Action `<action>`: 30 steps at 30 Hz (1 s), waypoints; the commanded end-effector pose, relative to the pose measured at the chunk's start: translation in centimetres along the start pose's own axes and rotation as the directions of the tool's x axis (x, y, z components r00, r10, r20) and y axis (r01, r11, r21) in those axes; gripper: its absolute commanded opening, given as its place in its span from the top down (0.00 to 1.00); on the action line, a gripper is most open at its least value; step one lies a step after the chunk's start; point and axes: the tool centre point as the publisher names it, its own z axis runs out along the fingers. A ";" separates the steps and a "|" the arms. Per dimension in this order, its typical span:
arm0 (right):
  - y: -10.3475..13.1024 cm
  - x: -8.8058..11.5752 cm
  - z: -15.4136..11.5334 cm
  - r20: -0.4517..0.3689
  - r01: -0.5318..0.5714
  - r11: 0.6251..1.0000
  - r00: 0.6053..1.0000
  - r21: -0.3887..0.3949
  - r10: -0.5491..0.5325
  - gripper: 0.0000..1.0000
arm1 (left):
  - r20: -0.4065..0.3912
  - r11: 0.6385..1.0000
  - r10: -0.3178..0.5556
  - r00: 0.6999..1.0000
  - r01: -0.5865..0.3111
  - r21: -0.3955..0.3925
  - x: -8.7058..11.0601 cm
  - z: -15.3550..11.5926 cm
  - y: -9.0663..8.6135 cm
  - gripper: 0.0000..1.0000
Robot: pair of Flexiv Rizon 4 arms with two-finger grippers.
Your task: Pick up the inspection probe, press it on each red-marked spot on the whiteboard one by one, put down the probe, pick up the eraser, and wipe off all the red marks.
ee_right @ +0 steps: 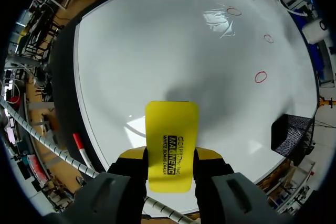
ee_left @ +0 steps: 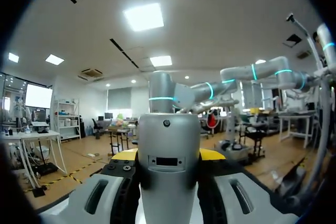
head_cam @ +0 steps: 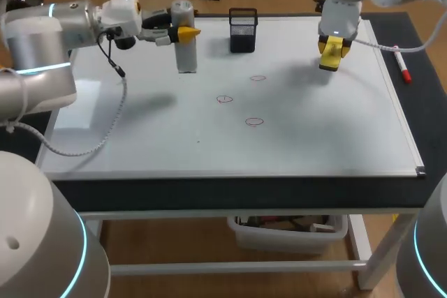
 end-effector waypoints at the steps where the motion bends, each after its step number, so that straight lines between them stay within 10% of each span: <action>1: 0.0 0.1 -0.2 -0.004 0.002 1.000 1.000 0.002 -0.002 1.00 | -0.055 1.000 -0.017 0.998 0.018 0.006 0.5 1.0 0.9 1.00; 30: 0.0 0.1 -0.2 -0.004 0.002 1.000 1.000 0.002 -0.002 1.00 | -0.233 0.998 -0.041 0.972 0.052 0.043 3.1 6.8 5.4 1.00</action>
